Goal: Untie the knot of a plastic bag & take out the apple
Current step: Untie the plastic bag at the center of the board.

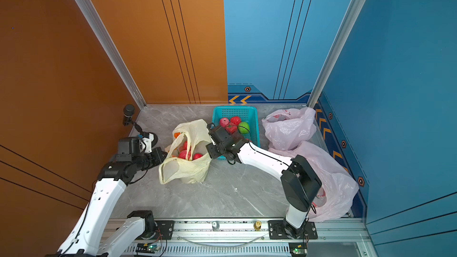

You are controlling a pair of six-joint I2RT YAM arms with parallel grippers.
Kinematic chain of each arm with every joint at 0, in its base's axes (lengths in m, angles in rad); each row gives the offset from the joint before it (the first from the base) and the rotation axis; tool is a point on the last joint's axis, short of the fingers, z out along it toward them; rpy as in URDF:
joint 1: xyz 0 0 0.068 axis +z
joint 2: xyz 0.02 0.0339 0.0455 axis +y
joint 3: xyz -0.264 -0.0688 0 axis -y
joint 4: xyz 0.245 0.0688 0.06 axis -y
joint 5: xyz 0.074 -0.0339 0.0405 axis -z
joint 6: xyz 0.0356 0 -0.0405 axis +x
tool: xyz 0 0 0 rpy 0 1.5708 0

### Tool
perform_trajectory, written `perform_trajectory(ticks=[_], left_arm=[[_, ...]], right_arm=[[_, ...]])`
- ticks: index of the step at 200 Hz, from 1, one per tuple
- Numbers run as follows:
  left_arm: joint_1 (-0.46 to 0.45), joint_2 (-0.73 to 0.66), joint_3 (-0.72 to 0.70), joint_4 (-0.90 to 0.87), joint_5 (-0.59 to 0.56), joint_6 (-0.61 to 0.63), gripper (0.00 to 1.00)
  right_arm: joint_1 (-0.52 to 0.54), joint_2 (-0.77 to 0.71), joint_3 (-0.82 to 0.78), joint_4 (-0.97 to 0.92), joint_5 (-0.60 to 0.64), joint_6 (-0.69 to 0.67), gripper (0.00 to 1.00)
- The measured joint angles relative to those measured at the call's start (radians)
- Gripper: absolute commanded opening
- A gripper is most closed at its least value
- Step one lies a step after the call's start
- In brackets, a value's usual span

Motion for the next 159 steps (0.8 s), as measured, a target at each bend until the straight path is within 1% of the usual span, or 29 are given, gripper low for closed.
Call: perform_trajectory(ticks=[21, 34, 46, 53, 59, 64, 99, 131, 159], left_arm=[[-0.019, 0.011, 0.0, 0.014, 0.003, 0.0, 0.0], [-0.029, 0.013, 0.0, 0.021, 0.002, 0.0, 0.0], [-0.034, 0.012, 0.0, 0.027, -0.005, 0.0, 0.0], [-0.034, 0.01, 0.0, 0.031, -0.011, 0.0, 0.0], [-0.034, 0.007, 0.0, 0.033, -0.016, -0.001, 0.0], [-0.034, 0.003, 0.0, 0.035, -0.019, -0.001, 0.0], [-0.034, -0.013, 0.0, 0.046, -0.042, -0.012, 0.0], [-0.034, -0.008, -0.004, 0.064, -0.044, -0.023, 0.0], [-0.034, -0.008, -0.025, 0.08, -0.06, -0.031, 0.0]], right_arm=[[0.002, -0.082, 0.0, 0.06, -0.101, 0.003, 0.72], [0.008, -0.119, 0.004, 0.092, -0.149, 0.009, 0.66], [0.016, -0.127, 0.026, 0.103, -0.183, 0.018, 0.52], [0.024, -0.119, 0.047, 0.104, -0.201, 0.021, 0.4], [0.032, -0.105, 0.071, 0.102, -0.216, 0.021, 0.35], [0.039, -0.089, 0.09, 0.101, -0.227, 0.017, 0.33], [0.078, 0.077, 0.235, 0.067, -0.272, 0.027, 0.31], [0.095, 0.238, 0.329, -0.035, -0.275, 0.04, 0.3], [0.124, 0.299, 0.328, -0.108, -0.258, 0.044, 0.3]])
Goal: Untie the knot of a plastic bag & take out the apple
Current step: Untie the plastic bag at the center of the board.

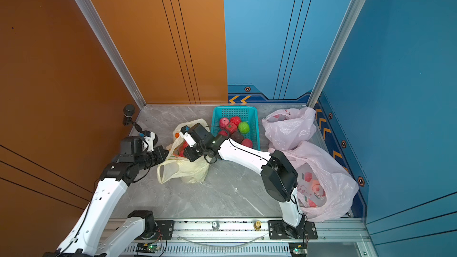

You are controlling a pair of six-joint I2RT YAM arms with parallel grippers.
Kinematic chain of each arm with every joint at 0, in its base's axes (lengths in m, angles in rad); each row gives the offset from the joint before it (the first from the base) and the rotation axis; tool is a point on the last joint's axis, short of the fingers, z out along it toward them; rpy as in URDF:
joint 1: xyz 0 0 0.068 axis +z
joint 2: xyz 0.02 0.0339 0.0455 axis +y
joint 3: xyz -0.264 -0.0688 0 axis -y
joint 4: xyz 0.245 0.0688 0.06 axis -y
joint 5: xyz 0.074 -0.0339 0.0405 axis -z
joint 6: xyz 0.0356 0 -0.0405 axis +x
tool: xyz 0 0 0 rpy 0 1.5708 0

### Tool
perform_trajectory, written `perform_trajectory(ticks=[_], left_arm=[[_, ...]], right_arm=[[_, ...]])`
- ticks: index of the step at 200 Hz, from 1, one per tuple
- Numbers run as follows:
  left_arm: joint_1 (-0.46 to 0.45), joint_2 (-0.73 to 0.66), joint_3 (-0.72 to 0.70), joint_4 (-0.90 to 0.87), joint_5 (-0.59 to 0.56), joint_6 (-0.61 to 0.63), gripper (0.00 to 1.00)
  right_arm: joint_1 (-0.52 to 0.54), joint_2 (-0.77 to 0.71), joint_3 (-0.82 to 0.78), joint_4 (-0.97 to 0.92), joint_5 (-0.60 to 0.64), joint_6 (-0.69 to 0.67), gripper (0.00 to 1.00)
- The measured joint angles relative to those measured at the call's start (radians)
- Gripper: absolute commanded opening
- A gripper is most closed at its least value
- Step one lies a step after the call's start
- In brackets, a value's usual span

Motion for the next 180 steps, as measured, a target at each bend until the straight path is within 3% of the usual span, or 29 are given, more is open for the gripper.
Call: perform_trajectory(ticks=[44, 106, 132, 180], left_arm=[[0.0, -0.006, -0.072, 0.042, -0.03, -0.035, 0.0], [0.011, -0.104, -0.187, 0.063, -0.098, -0.092, 0.01], [0.014, -0.101, -0.198, 0.064, -0.1, -0.103, 0.1], [0.004, -0.072, -0.206, 0.075, -0.098, -0.121, 0.45]], right_arm=[[0.081, 0.002, -0.078, -0.046, 0.028, 0.001, 0.3], [0.107, 0.002, -0.252, -0.048, -0.022, 0.026, 0.3], [0.12, 0.002, -0.307, -0.042, -0.048, 0.054, 0.3], [0.132, -0.005, -0.315, -0.034, -0.092, 0.064, 0.32]])
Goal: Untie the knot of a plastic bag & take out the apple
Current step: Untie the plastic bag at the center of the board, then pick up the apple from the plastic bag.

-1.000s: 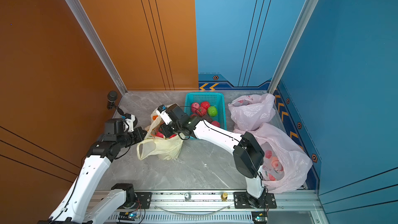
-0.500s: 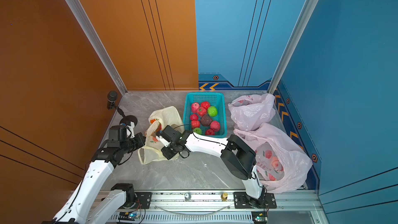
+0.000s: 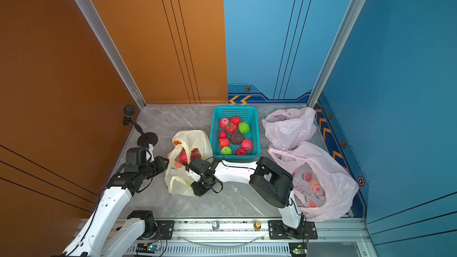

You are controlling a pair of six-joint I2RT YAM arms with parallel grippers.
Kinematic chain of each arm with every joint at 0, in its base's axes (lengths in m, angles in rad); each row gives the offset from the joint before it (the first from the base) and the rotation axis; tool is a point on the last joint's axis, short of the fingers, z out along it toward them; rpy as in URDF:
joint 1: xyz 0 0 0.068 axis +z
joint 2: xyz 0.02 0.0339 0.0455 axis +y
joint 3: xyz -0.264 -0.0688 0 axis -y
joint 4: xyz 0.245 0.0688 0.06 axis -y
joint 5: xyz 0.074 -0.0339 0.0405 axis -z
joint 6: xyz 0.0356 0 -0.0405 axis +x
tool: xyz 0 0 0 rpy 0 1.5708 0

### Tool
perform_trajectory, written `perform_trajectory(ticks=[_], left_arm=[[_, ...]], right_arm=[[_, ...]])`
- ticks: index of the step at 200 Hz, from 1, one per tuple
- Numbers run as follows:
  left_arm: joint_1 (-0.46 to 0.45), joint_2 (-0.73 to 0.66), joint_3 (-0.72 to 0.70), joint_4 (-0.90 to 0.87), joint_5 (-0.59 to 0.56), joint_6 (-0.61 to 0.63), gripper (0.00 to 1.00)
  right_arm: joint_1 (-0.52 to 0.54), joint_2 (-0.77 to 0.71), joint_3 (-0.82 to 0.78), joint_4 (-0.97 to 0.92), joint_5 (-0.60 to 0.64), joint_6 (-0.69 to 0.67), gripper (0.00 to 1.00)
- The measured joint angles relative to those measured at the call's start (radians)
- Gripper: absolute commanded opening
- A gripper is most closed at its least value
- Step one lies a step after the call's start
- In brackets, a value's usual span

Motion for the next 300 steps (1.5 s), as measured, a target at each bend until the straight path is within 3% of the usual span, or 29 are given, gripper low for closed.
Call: perform_trajectory(ticks=[34, 82, 98, 127, 148, 202, 300], left_arm=[[-0.03, 0.0, -0.019, 0.008, -0.001, -0.009, 0.69], [-0.114, 0.039, -0.053, 0.072, -0.011, -0.038, 0.72], [-0.142, 0.057, -0.062, 0.097, -0.019, -0.047, 0.68], [-0.165, 0.093, -0.07, 0.13, -0.029, -0.057, 0.46], [-0.167, 0.102, -0.074, 0.146, -0.035, -0.062, 0.4], [-0.167, 0.102, -0.093, 0.167, -0.035, -0.064, 0.38], [-0.167, 0.112, -0.101, 0.179, -0.035, -0.064, 0.39]], right_arm=[[-0.029, -0.101, 0.026, 0.0, -0.023, -0.005, 0.39], [-0.076, -0.152, 0.169, 0.013, 0.063, -0.013, 0.39], [-0.079, -0.117, 0.212, -0.018, 0.149, -0.019, 0.4], [-0.079, -0.025, 0.249, -0.085, 0.301, -0.023, 0.4], [-0.079, 0.021, 0.238, -0.13, 0.367, -0.022, 0.41], [-0.058, -0.016, 0.148, -0.134, 0.406, -0.003, 0.64], [-0.052, -0.016, 0.094, -0.126, 0.328, 0.0, 0.72]])
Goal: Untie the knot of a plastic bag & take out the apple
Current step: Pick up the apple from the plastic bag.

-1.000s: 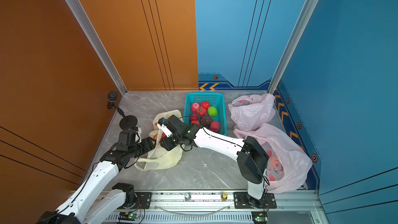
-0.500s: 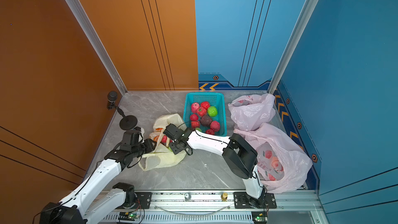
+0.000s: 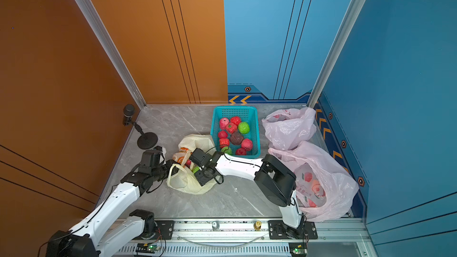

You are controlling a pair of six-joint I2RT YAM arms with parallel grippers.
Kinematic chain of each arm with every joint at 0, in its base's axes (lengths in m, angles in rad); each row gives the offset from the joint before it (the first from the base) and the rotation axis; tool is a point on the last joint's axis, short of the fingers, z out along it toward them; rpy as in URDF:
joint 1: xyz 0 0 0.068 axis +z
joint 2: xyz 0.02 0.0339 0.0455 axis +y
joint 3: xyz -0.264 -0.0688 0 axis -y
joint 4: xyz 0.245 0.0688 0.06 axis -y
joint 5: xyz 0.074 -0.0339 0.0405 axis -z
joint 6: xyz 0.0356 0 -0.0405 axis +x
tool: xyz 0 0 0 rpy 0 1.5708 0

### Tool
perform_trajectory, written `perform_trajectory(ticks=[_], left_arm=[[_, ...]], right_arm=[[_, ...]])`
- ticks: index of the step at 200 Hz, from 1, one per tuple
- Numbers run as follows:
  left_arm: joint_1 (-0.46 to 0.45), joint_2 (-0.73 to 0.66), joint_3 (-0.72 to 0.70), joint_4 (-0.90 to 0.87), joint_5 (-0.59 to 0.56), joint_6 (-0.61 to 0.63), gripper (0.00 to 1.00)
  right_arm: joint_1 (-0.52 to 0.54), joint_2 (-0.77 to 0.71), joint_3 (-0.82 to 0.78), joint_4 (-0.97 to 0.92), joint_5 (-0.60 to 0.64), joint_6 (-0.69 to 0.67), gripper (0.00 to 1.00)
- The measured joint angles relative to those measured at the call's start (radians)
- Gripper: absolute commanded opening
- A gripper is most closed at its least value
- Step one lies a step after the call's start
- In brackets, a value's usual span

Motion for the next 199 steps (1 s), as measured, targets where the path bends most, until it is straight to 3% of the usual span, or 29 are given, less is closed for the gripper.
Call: perform_trajectory(ticks=[134, 170, 199], left_arm=[[0.001, -0.013, 0.0, -0.001, 0.0, 0.0, 0.4], [0.001, -0.018, 0.0, -0.001, 0.0, 0.001, 0.4], [0.001, -0.024, 0.0, -0.001, 0.0, 0.002, 0.41]], right_arm=[[-0.021, 0.075, 0.075, 0.058, -0.037, 0.012, 0.72], [-0.026, 0.105, 0.09, 0.058, -0.038, 0.025, 0.58], [-0.026, 0.098, 0.087, 0.068, -0.038, 0.024, 0.55]])
